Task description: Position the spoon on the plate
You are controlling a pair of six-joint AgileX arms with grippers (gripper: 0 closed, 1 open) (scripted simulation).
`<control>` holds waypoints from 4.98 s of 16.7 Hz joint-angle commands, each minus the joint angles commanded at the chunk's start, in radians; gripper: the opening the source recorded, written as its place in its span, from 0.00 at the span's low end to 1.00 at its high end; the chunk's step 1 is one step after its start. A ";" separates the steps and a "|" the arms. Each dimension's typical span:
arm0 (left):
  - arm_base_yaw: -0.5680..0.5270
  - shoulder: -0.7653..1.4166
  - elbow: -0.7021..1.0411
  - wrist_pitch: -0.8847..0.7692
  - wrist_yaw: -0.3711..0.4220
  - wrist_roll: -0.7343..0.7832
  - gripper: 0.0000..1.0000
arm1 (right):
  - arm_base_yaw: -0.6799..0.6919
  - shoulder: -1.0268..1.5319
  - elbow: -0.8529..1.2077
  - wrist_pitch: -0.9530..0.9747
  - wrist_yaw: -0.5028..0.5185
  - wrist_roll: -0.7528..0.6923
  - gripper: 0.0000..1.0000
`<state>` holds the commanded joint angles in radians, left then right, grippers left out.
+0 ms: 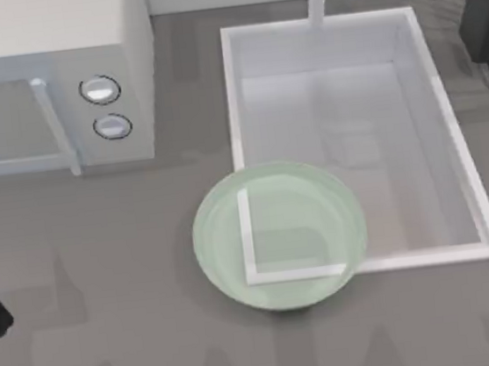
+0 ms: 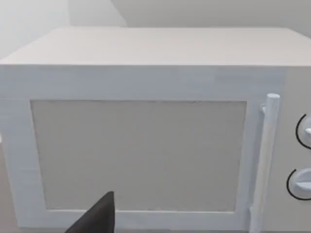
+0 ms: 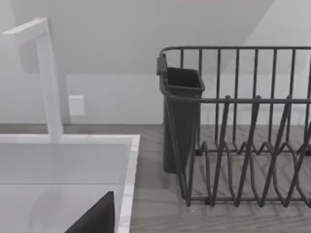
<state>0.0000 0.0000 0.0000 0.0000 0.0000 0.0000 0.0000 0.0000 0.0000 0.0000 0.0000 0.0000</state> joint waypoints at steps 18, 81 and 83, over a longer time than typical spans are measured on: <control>0.000 0.000 0.000 0.000 0.000 0.000 1.00 | -0.122 1.157 0.743 -0.751 -0.003 -0.846 1.00; 0.000 0.000 0.000 0.000 0.000 0.000 1.00 | -0.172 1.599 1.091 -1.077 -0.011 -1.155 0.00; 0.000 0.000 0.000 0.000 0.000 0.000 1.00 | -0.172 1.572 1.123 -1.120 -0.011 -1.153 0.00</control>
<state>0.0000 0.0000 0.0000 0.0000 0.0000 0.0000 -0.1720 1.5723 1.1234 -1.1200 -0.0112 -1.1530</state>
